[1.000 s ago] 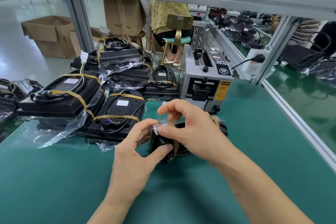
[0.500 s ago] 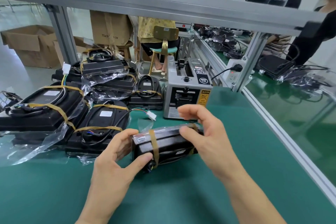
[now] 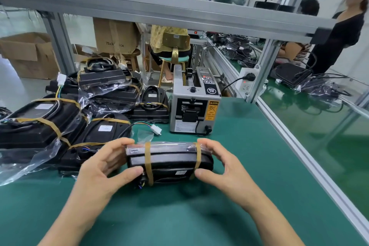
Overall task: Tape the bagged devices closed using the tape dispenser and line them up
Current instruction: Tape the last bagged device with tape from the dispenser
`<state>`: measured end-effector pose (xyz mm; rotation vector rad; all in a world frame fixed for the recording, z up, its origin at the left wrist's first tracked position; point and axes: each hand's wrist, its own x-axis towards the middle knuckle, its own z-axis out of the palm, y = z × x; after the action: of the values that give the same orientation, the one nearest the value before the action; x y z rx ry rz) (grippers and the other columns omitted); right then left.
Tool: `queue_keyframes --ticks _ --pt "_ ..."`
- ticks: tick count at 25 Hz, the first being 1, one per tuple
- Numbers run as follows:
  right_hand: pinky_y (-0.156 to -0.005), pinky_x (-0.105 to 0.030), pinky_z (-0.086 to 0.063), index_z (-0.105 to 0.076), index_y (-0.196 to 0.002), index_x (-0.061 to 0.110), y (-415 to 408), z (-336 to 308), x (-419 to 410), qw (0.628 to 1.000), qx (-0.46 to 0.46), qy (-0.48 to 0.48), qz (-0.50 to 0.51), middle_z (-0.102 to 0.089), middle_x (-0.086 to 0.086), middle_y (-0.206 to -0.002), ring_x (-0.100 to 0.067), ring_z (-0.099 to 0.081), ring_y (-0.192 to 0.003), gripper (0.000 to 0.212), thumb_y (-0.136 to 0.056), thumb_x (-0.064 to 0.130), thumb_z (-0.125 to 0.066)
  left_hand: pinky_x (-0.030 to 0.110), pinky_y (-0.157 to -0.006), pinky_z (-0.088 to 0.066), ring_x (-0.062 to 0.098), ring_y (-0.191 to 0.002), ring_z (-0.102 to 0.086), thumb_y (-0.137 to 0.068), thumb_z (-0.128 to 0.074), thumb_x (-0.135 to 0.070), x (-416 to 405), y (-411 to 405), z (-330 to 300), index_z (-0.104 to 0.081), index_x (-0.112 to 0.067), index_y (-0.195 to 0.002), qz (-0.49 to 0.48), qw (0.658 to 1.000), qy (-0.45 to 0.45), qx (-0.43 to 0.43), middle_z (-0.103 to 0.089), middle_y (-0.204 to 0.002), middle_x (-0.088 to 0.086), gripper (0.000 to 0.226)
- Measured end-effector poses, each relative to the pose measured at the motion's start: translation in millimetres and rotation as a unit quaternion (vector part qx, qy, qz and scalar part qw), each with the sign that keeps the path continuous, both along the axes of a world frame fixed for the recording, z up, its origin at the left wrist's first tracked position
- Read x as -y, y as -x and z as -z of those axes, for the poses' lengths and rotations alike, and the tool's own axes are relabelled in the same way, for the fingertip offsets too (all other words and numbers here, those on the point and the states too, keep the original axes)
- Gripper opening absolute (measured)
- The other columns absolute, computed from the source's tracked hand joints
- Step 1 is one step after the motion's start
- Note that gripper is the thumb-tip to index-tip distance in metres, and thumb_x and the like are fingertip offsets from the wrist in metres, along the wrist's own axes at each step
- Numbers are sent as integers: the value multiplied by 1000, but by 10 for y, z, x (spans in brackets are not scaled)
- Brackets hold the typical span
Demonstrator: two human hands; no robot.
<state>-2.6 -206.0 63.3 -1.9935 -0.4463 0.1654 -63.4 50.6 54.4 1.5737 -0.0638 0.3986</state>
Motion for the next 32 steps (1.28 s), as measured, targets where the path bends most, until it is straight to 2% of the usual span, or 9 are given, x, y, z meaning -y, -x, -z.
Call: queue_keyframes --ticks 2,4,7,9,12,18,26,30,32 --pt "-105 -11 -31 -54 -127 37 17 8 -12 1000 1 -12 -14 -57 24 -128 7 -45 -125 52 -77 34 -71 20 -90 -50 11 -100 -67 -51 -78 -14 -83 -10 -77 -68 -26 -104 19 999 1 -27 -72 -108 0 55" --pt "-110 -21 -33 -56 -127 32 23 37 -53 999 10 -33 -3 -58 19 -129 3 -48 -124 44 -85 30 -71 29 -99 -46 6 -107 -63 -58 -79 -9 -77 -5 -145 -65 -29 -109 -11 997 -69 -43 -70 -113 -7 57" --pt "-112 -34 -34 -57 -125 28 27 59 -104 998 12 -58 10 -60 14 -129 -3 -51 -123 39 -88 24 -67 13 -102 -34 -7 -115 -51 -71 -78 -28 136 11 -352 -58 -38 -120 -68 967 -246 23 -60 -120 -24 54" --pt "-112 -34 -34 -57 -125 27 23 68 -100 998 10 -64 5 -60 12 -128 -4 -52 -123 39 -87 24 -67 8 -98 -32 -6 -115 -50 -79 -74 -36 338 -67 -475 -62 -31 -118 -54 940 -329 71 -61 -119 -23 42" --pt "-110 -27 -36 -57 -125 27 17 64 -76 998 1 -65 -6 -59 13 -128 -1 -51 -123 41 -86 27 -68 21 -98 -37 4 -110 -55 -84 -69 -27 577 -235 -589 -69 -24 -110 -38 907 -417 50 -65 -113 -15 26" --pt "-94 -4 -32 -60 -123 30 -50 44 -40 998 1 -61 -18 -62 14 -123 5 -52 -118 42 -82 38 -66 26 -87 -48 -2 -84 -65 -77 -75 -21 526 -423 -695 -77 -28 -86 12 927 -364 -91 -73 -85 -14 12" --pt "-107 -44 -41 -71 -110 25 -164 -10 -67 990 -37 -131 -21 -70 2 -112 -15 -61 -111 33 -78 33 -68 31 -77 -47 8 -78 -63 -86 -66 -22 538 -455 -685 -73 -25 -84 2 893 -449 -5 -70 -78 -12 8" --pt "-102 -38 -44 -72 -106 27 -175 -33 -65 991 -42 -122 -19 -71 4 -105 -12 -62 -107 31 -77 36 -70 28 -65 -31 5 -66 -48 -92 -55 -26 597 -494 -649 -60 -28 -81 -30 880 -473 -11 -54 -65 -15 12" --pt "-96 -26 -45 -72 -106 31 -168 -57 -89 994 -30 -107 -19 -71 7 -104 -5 -62 -103 31 -76 40 -70 31 -68 -36 7 -69 -47 -93 -52 -27 615 -533 -635 -57 -29 -81 -37 879 -474 -27 -53 -66 -14 13"
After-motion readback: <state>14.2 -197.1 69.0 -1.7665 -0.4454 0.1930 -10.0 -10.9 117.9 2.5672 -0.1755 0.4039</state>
